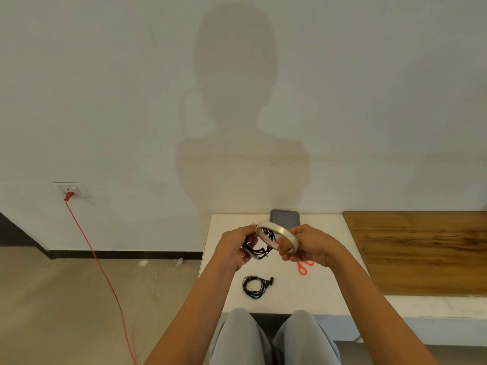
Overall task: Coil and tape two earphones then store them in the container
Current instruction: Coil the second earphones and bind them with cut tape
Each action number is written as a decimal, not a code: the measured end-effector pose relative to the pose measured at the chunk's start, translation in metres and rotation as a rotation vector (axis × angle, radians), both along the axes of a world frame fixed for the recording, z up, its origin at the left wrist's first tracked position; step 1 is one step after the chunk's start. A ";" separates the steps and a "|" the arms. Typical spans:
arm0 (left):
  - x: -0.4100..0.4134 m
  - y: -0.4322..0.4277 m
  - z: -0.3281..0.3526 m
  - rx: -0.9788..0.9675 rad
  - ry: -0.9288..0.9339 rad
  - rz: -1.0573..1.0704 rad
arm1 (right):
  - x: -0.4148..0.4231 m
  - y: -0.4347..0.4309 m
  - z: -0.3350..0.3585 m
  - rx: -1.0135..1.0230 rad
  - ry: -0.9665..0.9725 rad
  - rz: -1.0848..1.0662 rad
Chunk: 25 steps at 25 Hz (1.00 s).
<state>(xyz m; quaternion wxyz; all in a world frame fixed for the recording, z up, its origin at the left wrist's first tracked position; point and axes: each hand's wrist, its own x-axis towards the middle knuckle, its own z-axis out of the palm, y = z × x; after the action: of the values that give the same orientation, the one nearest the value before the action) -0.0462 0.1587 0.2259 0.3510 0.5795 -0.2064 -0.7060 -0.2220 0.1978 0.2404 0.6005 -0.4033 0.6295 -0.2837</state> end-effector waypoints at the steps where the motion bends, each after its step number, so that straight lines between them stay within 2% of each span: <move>1: 0.001 -0.001 -0.001 -0.016 0.001 0.025 | -0.002 0.001 -0.001 0.033 0.001 0.022; 5: 0.007 -0.006 -0.002 -0.073 -0.004 0.047 | -0.005 0.004 -0.012 0.137 -0.049 0.027; 9: 0.009 -0.008 -0.011 -0.075 -0.023 -0.006 | -0.006 0.003 -0.025 0.120 -0.166 -0.058; 15: 0.009 -0.006 -0.035 0.054 0.073 -0.030 | -0.011 0.002 -0.032 0.083 -0.107 -0.012; 19: -0.001 -0.005 -0.053 0.052 0.031 -0.013 | -0.018 0.002 -0.051 0.186 -0.199 -0.119; 25: -0.019 -0.017 -0.087 0.123 -0.027 0.062 | -0.026 -0.002 -0.100 0.332 -0.230 -0.157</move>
<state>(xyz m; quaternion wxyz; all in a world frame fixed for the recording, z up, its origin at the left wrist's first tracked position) -0.0655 0.1418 0.1388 0.3334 0.6157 -0.1493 -0.6982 -0.2479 0.1958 0.1406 0.7026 -0.2137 0.6244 -0.2663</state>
